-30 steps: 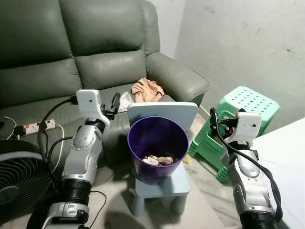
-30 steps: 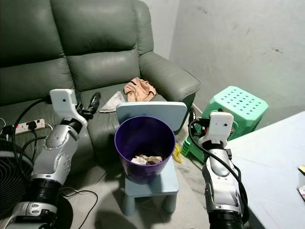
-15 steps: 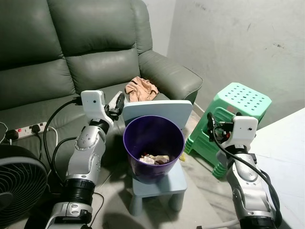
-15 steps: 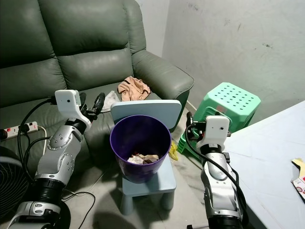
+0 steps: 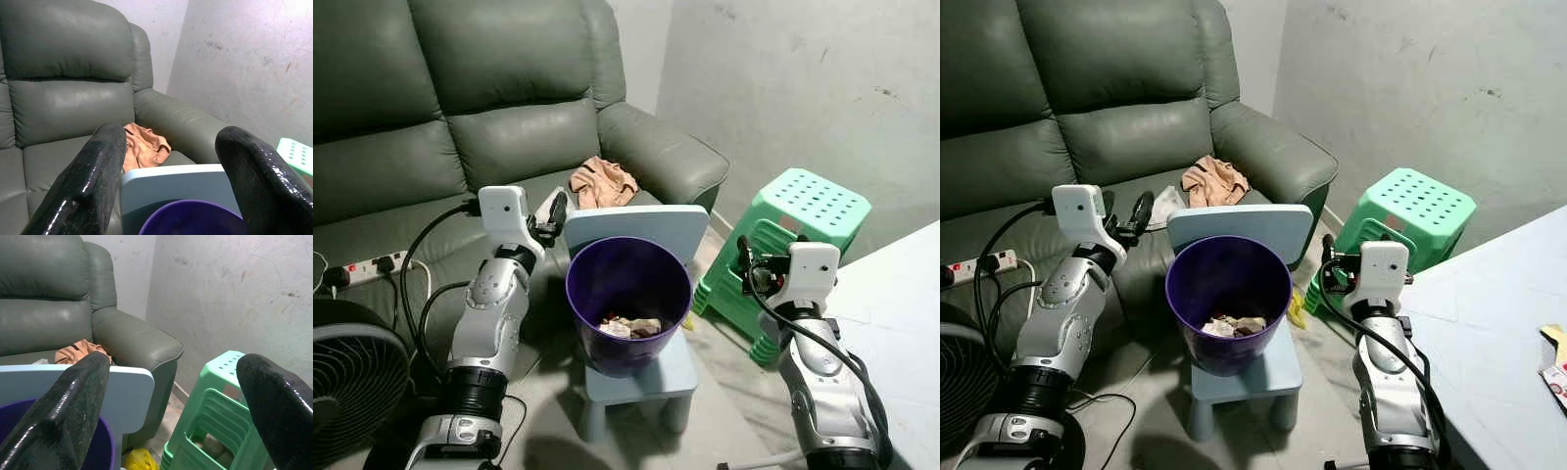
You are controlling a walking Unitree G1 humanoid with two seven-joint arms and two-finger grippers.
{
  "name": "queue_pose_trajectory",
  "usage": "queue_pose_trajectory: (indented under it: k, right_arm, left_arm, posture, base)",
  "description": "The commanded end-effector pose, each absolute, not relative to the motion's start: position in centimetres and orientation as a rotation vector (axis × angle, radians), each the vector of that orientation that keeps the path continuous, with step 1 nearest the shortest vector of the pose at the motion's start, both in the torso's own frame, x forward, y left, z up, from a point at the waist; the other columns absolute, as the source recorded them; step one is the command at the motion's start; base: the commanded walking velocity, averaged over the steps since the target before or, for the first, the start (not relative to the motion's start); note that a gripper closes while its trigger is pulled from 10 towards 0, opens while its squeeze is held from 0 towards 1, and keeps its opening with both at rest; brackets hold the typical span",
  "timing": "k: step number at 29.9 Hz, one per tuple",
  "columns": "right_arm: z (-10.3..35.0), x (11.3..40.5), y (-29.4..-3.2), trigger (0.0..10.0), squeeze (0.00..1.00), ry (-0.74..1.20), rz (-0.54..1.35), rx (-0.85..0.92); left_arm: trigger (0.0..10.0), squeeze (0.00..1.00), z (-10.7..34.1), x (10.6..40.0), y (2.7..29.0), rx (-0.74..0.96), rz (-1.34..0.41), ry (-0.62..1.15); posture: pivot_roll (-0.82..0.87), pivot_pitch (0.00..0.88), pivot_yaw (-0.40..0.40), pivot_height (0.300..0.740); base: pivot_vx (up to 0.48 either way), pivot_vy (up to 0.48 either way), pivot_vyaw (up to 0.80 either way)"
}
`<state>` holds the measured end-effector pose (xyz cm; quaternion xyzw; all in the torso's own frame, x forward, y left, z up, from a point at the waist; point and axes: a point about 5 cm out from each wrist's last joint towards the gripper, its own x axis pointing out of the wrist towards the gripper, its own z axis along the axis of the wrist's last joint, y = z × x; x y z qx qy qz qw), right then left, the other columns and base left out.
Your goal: Picking trash to rubbish bin
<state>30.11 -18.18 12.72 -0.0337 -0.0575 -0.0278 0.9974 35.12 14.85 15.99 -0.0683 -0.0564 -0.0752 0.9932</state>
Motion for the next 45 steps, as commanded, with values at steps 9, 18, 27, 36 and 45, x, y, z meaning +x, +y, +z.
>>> queue_pose_trajectory:
  k: [9,18,27,36,45]
  right_arm:
    - [13.66,30.26,-18.10,10.0,0.00,-0.144,-0.060,-0.065]
    - [13.55,30.26,-18.02,10.0,0.00,-0.140,-0.054,-0.069]
    - [13.59,30.27,-18.02,10.0,0.00,-0.137,-0.048,-0.074]
    - [13.53,30.25,-18.03,10.0,0.00,-0.132,-0.043,-0.083]
    - [13.53,30.26,-17.69,10.0,0.00,-0.122,-0.019,-0.029]
  left_arm:
    - [10.0,0.00,16.24,35.08,14.65,-0.108,-0.182,-0.113]
    - [10.0,0.00,16.11,35.07,14.80,-0.126,-0.177,-0.105]
    - [10.0,0.00,16.22,35.08,14.68,-0.134,-0.166,-0.113]
    - [10.0,0.00,16.22,35.15,14.50,-0.144,-0.162,-0.103]
    - [10.0,0.00,16.38,35.04,14.00,-0.113,-0.177,-0.095]
  posture:
    - [-0.02,0.000,-0.048,0.740]
    - [-0.02,0.000,-0.052,0.740]
    - [-0.02,0.000,-0.056,0.740]
    - [-0.02,0.000,-0.060,0.740]
    - [-0.02,0.000,-0.060,0.740]
  base:
    - [0.000,0.000,-0.72]
    - [0.000,-0.404,-0.72]
    - [0.000,-0.413,-0.72]
    - [0.000,0.000,-0.72]
    - [0.000,0.000,-0.23]
